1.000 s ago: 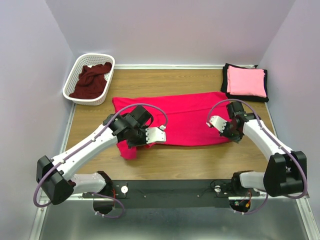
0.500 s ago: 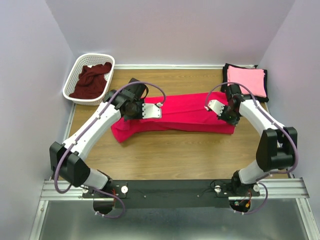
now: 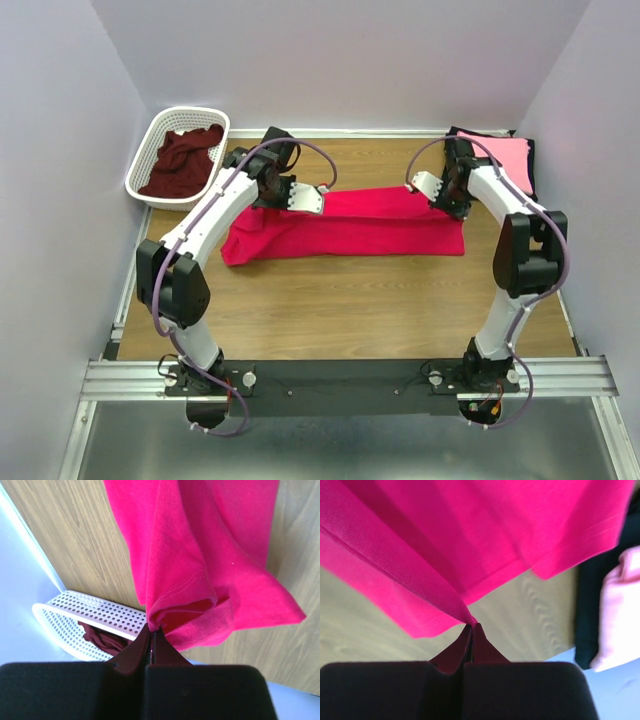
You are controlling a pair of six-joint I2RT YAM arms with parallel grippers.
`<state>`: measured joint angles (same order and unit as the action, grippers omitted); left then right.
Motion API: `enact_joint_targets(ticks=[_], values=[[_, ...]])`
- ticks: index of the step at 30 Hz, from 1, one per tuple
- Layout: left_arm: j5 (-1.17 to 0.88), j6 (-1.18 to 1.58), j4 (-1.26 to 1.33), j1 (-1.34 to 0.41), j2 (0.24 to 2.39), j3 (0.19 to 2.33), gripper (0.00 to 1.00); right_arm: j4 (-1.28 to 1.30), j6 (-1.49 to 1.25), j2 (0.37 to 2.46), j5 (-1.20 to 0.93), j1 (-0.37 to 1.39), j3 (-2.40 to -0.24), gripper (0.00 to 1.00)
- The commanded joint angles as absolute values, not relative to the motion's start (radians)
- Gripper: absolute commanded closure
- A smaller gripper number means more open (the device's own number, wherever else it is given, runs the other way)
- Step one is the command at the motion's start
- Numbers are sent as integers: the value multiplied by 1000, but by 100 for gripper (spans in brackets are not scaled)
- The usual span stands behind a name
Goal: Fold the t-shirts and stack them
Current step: Fold the tshirt
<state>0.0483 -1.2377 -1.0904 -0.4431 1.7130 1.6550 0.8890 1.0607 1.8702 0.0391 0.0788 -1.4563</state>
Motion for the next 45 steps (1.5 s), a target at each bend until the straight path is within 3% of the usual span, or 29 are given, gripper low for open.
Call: enact_joint_targets(ticks=[1,14,19,23,24,26,31,33,38,40,45], values=[[45,-1293,-1097,-422,1756,1692,100,894,1100,1946,54,69,-1555,99],[40,-1322,-1060,-376,1835,1707,99,884,1117,2114,72,69,-1697,99],[32,-1322,-1045,-376,1867,1720,94,877,1095,2140,72,69,-1733,99],[17,-1305,-1003,-357,1899,1755,74,873,1062,2154,80,69,-1752,72],[8,-1289,-1002,-348,1910,1781,63,874,1055,2146,80,69,-1753,58],[-35,-1238,-999,-304,1956,1886,56,874,1023,2137,78,69,-1750,46],[-196,-1071,-1115,-187,2014,2111,43,881,921,2042,38,61,-1709,43],[-288,-993,-1108,-128,1982,2070,42,897,853,2011,5,54,-1671,42],[-477,-778,-1080,-40,1826,1728,42,982,678,1968,-121,32,-1606,42],[-521,-717,-1036,-11,1769,1578,42,1014,643,1970,-184,25,-1585,42],[-526,-634,-928,-8,1713,1428,42,1048,578,1997,-340,26,-1630,47]])
